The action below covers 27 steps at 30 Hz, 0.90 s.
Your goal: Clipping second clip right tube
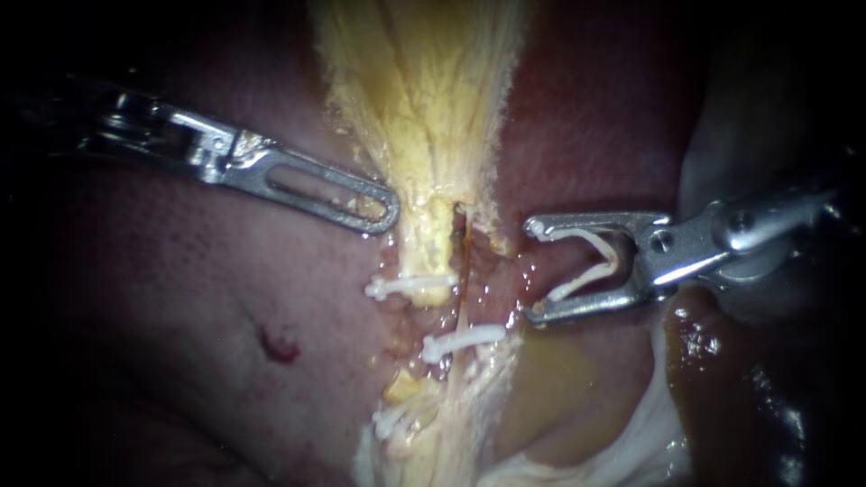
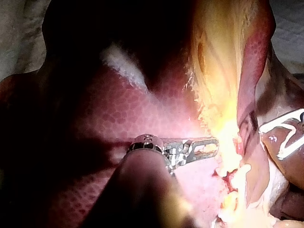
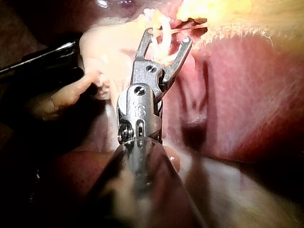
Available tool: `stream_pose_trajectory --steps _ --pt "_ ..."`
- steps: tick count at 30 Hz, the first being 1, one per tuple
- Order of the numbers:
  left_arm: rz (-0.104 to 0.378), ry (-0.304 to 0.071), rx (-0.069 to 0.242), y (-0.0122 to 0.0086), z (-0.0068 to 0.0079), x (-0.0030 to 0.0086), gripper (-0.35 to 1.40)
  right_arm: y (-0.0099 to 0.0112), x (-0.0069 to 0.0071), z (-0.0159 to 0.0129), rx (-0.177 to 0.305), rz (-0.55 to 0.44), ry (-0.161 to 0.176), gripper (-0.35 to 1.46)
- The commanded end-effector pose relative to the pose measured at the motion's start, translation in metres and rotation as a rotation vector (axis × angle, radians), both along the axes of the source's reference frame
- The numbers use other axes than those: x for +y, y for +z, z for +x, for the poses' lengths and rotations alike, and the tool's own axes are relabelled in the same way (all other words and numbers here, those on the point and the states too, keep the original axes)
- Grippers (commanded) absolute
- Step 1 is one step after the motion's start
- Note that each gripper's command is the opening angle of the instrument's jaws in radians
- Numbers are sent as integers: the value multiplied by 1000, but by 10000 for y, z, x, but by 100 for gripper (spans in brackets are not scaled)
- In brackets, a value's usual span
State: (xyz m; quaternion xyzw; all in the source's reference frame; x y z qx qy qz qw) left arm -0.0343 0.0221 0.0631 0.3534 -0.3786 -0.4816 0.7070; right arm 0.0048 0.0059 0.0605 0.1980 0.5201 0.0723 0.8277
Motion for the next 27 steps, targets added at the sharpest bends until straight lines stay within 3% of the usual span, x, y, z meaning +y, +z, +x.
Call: stream_pose_trajectory --steps 1,8,14,21,27 --pt "0 -7 1 -6 5 2 -35 0 0 0 0 0 0 50" --pt "-10 -30 6 -40 38 8 -35 0 0 1 0 0 0 50" --pt "-18 -43 4 -53 55 10 -35 0 0 3 1 1 -1 50" --pt "-17 -44 4 -54 55 10 -35 9 -11 13 13 5 -21 50" --pt "-17 -45 5 -54 55 10 -35 34 -29 33 19 61 -32 50"
